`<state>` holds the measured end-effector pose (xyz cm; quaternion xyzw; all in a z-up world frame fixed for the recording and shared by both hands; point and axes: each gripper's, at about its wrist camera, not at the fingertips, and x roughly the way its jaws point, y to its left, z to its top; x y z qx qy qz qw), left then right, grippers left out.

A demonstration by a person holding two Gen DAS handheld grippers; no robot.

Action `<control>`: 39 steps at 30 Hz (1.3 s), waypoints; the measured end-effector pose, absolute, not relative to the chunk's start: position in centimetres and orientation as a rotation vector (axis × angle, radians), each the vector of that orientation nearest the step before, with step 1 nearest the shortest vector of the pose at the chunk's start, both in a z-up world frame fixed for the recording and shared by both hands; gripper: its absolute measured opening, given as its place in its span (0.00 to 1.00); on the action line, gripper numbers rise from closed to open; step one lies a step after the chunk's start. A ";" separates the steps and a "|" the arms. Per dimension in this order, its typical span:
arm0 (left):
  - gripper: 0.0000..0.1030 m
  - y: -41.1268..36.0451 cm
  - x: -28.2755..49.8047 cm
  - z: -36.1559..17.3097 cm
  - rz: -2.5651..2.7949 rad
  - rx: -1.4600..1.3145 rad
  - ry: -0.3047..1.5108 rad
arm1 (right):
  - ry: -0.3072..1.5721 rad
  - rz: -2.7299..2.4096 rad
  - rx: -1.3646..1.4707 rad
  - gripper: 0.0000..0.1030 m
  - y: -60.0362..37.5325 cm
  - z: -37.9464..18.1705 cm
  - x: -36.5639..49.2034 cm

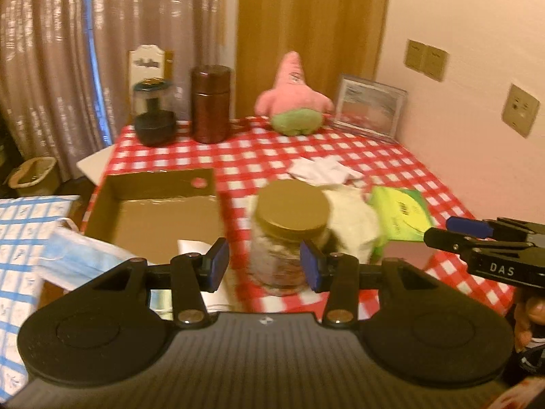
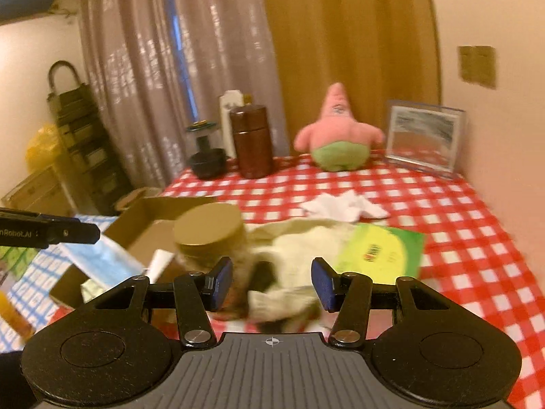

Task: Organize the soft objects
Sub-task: 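Move the left gripper to the dark sock beside the nut jar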

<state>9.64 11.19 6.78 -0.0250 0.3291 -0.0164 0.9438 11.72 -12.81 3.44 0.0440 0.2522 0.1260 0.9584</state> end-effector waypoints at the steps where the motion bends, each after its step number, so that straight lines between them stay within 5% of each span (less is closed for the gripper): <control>1: 0.41 10.4 9.8 6.5 -0.045 -0.046 0.677 | 0.512 0.250 0.095 0.50 -13.4 3.2 11.6; 39: 0.41 7.0 16.1 4.3 -0.177 0.013 0.751 | 0.604 0.215 0.192 0.50 -17.9 1.3 13.1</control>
